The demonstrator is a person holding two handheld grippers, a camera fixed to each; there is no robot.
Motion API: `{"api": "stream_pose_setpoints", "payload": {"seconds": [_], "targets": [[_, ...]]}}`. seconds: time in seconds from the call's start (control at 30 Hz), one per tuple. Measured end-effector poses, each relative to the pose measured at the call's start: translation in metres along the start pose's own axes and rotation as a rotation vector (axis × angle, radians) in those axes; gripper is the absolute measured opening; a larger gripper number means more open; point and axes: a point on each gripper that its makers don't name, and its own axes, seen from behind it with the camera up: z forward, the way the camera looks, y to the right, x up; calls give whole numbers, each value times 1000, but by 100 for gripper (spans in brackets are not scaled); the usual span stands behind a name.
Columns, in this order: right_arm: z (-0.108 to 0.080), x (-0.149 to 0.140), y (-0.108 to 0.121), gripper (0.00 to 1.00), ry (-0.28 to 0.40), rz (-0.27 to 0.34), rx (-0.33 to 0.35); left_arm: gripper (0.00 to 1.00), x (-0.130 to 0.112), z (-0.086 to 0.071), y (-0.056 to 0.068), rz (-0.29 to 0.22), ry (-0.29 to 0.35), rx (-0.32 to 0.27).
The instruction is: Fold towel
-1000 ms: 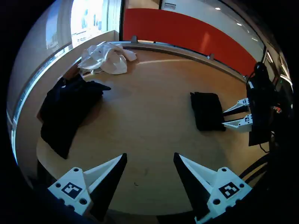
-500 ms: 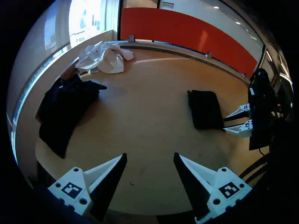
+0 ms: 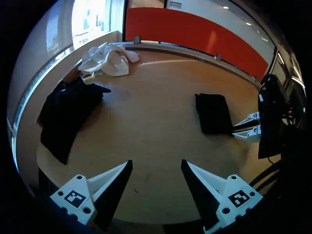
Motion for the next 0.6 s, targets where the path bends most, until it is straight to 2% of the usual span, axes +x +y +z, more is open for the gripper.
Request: {"api": "stream_pose_setpoints", "payload": {"seconds": [0.2,0.47,0.6], "targets": [[1,1,-1,8,14,21,-1,92,1,1,1,5,0,-2],[-2,8,0,3,42,13,-15,92,3,2,3,15,1,-11],[-10,23,4,3,72,25,-19,92,7,3,5,18,4,-20]]}}
